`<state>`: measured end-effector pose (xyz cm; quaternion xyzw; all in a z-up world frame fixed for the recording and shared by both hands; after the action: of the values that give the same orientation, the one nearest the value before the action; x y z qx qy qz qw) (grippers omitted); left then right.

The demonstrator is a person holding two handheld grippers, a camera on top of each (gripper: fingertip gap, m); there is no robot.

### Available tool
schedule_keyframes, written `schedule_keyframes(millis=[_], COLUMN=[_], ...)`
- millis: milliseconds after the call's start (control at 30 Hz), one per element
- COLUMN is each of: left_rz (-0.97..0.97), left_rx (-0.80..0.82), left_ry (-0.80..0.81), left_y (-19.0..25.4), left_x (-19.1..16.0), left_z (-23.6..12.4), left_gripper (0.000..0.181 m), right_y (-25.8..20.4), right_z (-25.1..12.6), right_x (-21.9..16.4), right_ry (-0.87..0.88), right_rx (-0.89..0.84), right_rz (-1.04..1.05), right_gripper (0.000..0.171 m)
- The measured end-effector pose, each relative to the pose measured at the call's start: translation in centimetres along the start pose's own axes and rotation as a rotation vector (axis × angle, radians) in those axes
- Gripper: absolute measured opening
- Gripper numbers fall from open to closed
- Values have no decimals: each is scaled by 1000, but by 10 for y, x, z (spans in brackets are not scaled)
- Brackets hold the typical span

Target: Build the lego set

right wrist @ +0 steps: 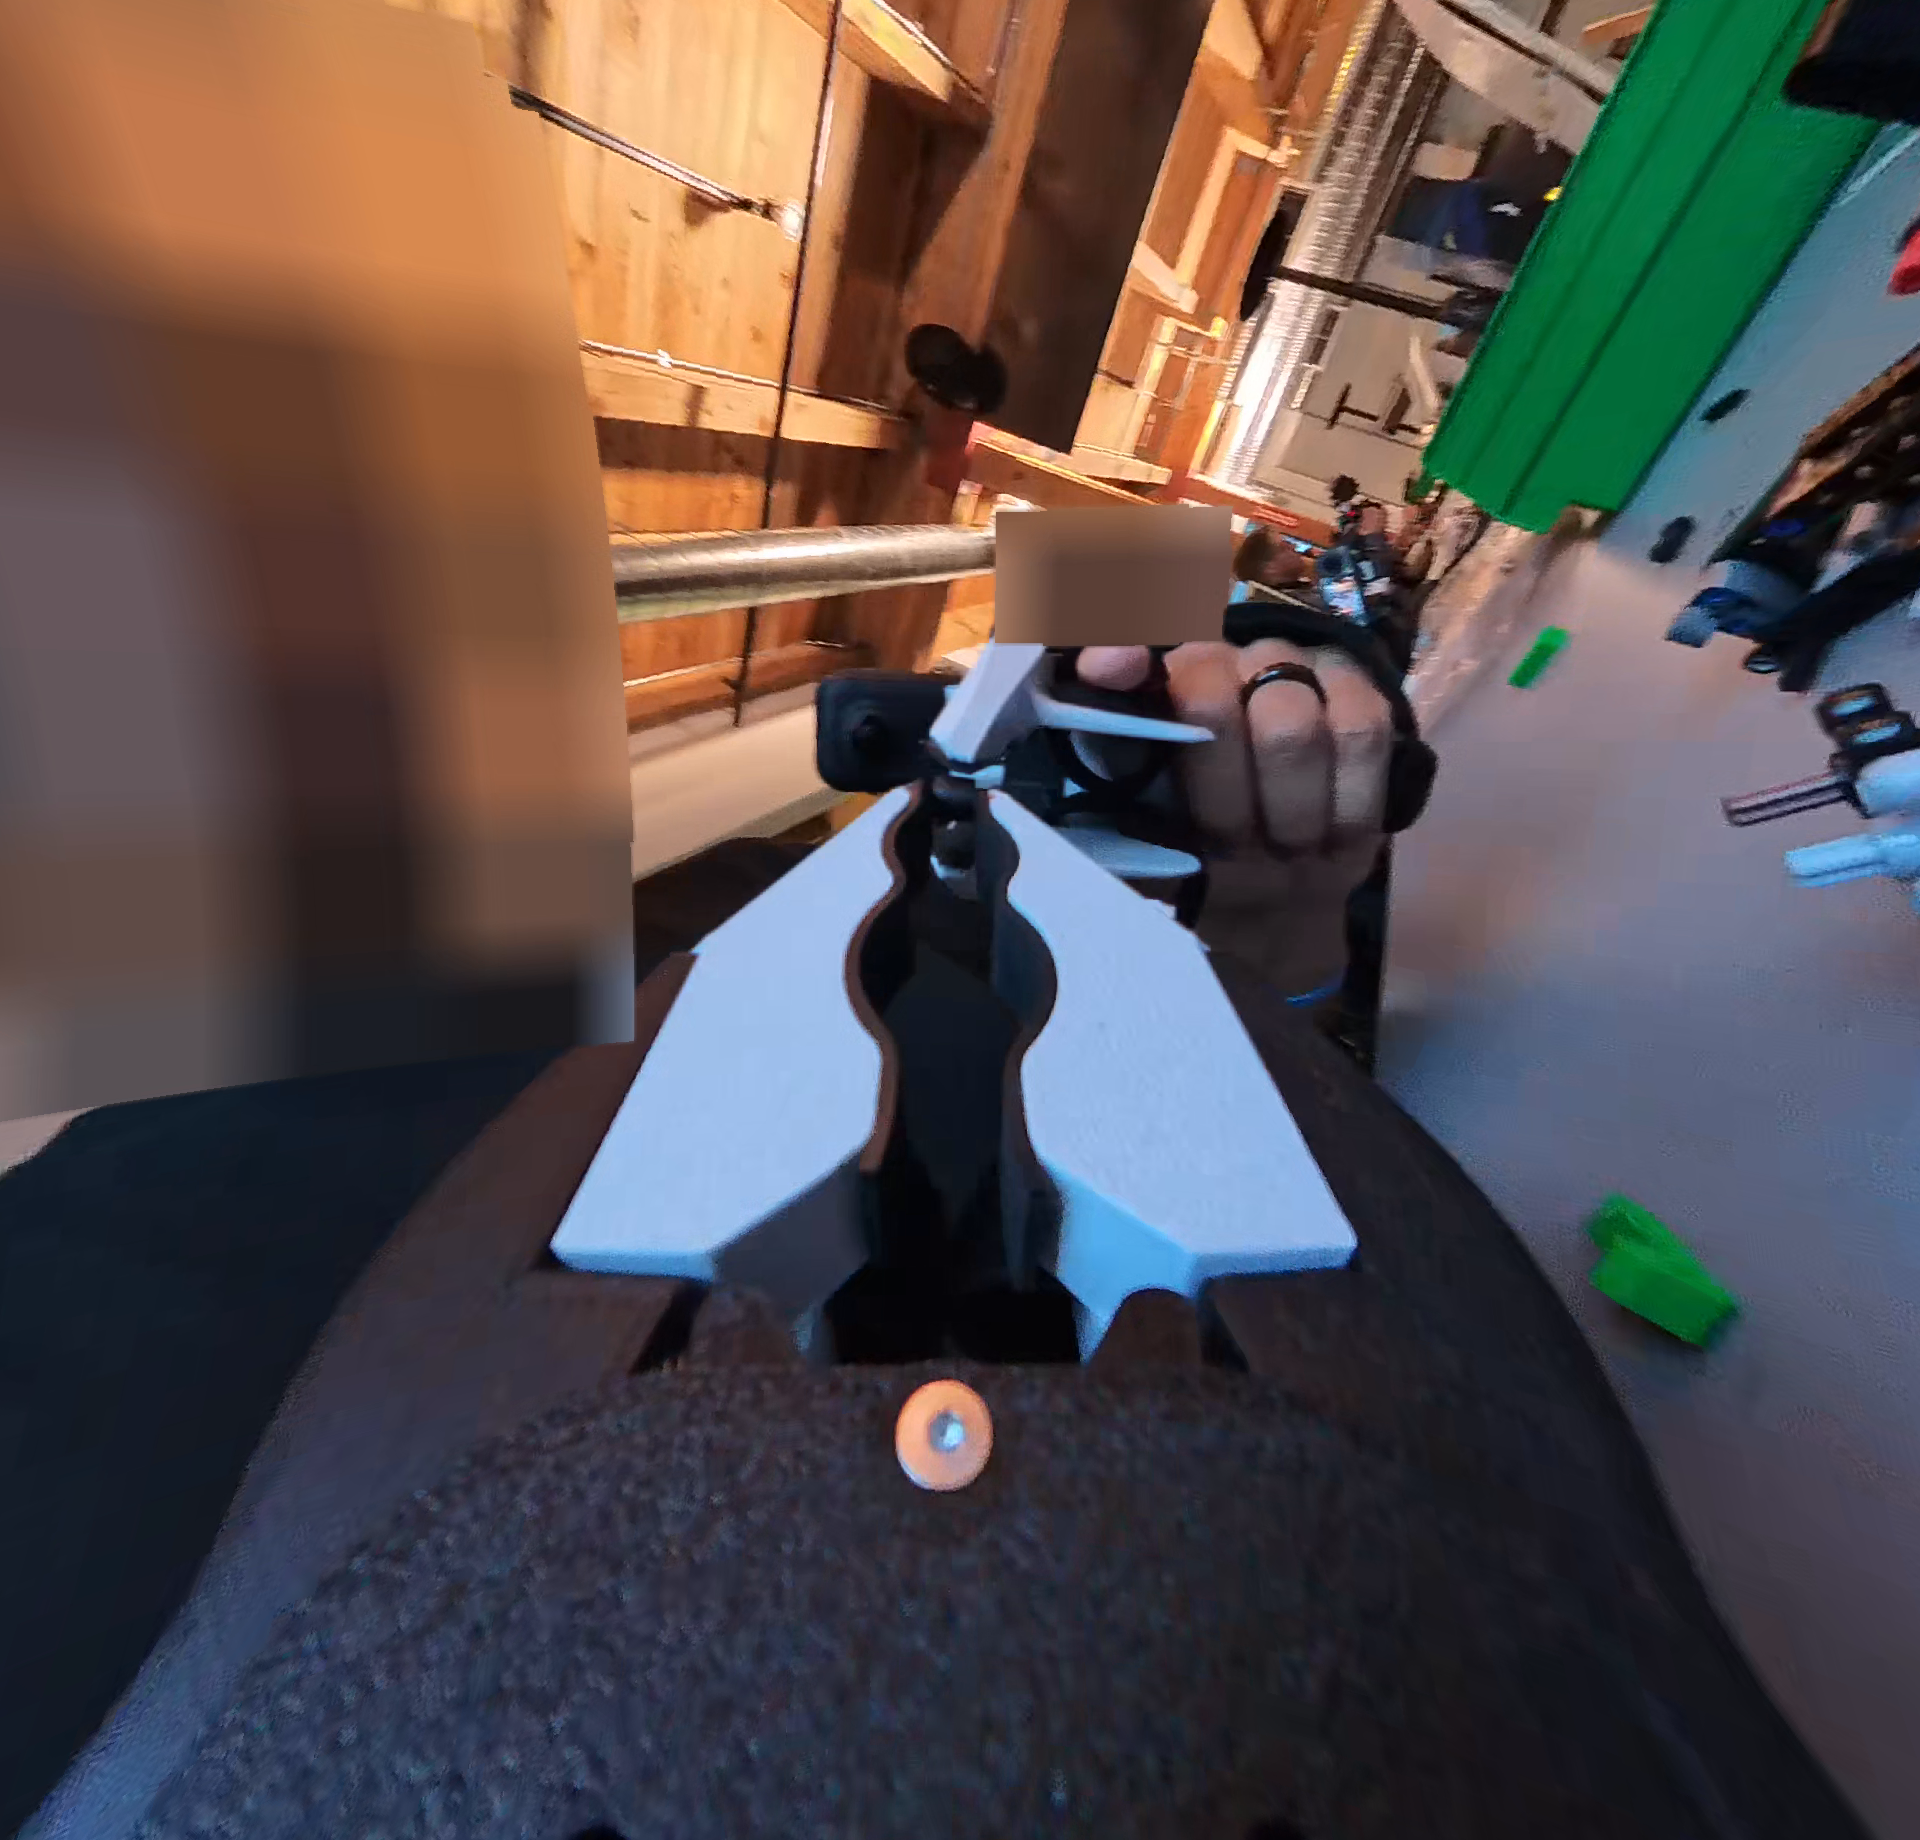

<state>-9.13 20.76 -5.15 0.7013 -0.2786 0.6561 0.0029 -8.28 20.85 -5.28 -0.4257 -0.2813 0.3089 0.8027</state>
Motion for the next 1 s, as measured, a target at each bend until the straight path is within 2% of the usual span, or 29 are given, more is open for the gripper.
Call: schedule_keyframes(millis=[133,733,1000], left_rz=[15,58,-8], left_rx=[34,17,12], left_ry=[92,51,63], left_y=[-4,-5,-6], left_x=[8,4,3], left_z=[-2,6,10], left_gripper=[10,5,3], right_y=[-1,-5,-5], right_z=[2,-1,-4], right_x=[-2,1,4], right_ry=[0,32,49], right_rx=[29,83,84], right_rz=[6,25,-6], right_gripper=[7,7,7])
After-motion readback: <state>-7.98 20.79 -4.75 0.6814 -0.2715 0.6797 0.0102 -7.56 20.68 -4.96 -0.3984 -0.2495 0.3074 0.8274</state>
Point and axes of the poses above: each gripper's, where its closed fingertips meet, z out along the fingers, x out of its top, y = z × x across the jaws, the point moved 1 cm from there along -z, back along the fingers, and after that the axes turned 3 degrees about z, right-handed, at the moved point
